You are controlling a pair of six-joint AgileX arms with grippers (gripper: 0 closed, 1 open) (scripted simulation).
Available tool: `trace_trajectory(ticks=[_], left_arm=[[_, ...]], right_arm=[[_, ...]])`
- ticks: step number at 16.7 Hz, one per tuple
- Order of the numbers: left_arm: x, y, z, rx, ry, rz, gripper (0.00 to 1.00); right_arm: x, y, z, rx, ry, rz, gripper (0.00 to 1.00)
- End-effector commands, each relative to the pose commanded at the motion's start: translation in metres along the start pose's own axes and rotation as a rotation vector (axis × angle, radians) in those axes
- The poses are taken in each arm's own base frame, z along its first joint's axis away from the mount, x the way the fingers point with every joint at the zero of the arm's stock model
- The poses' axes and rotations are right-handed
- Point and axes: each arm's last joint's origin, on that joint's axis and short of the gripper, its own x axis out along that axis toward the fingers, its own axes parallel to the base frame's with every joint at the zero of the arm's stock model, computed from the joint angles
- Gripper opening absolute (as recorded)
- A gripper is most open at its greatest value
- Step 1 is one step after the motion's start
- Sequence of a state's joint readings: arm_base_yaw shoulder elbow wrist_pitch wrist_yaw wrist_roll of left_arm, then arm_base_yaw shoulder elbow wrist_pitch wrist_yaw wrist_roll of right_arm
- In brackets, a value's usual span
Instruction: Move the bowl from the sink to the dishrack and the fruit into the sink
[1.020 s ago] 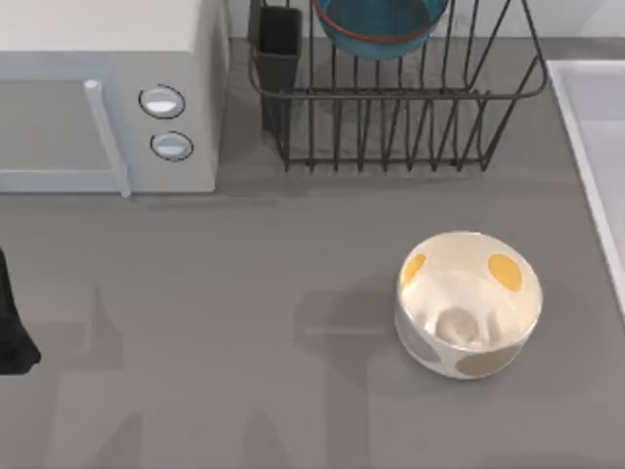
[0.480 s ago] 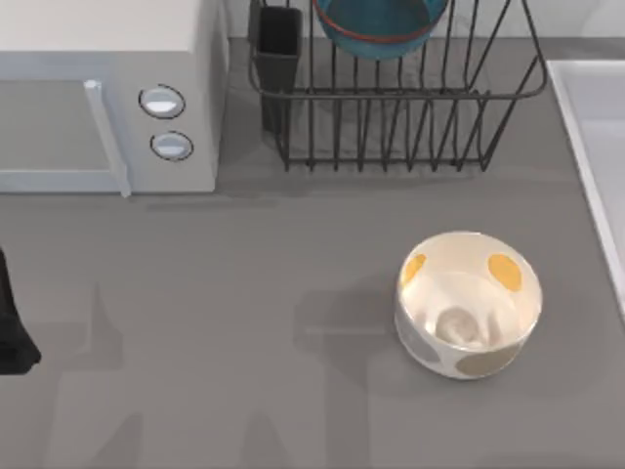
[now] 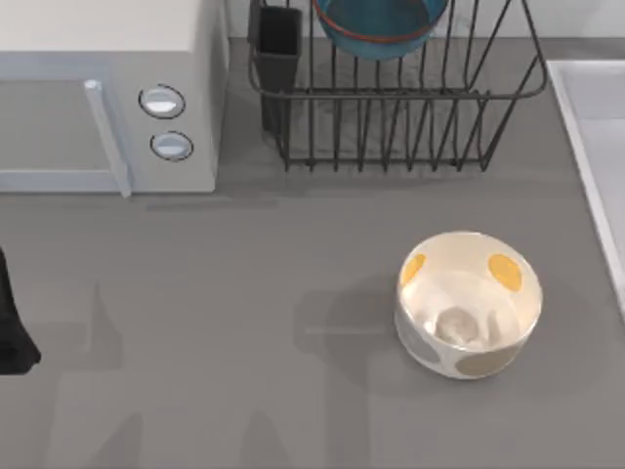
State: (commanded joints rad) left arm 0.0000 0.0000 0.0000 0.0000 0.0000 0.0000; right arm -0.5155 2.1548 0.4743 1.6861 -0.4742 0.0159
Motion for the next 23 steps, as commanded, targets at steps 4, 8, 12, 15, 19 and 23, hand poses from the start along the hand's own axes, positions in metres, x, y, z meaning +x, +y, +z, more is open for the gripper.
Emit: trace_trajectory(ticks=[4,8,12,15,19,23], left_arm=[[0.000,0.000,0.000,0.000,0.000,0.000,1.00],[0.000,0.000,0.000,0.000,0.000,0.000,1.00],[0.000,0.000,0.000,0.000,0.000,0.000,1.00],[0.000,0.000,0.000,0.000,0.000,0.000,1.00],[0.000,0.000,0.000,0.000,0.000,0.000,1.00],[0.000,0.000,0.000,0.000,0.000,0.000,1.00]], right_arm=[[-0.003,0.016,0.037,0.000,0.002,-0.007,1.00],[-0.023,0.047,0.090,-0.010,-0.017,-0.006,1.00],[-0.068,0.084,0.130,-0.021,-0.059,-0.001,1.00],[-0.107,0.105,0.137,-0.019,-0.082,0.002,1.00],[-0.145,0.120,0.122,-0.009,-0.067,0.008,1.00],[-0.161,0.127,0.099,-0.002,-0.022,0.014,1.00]])
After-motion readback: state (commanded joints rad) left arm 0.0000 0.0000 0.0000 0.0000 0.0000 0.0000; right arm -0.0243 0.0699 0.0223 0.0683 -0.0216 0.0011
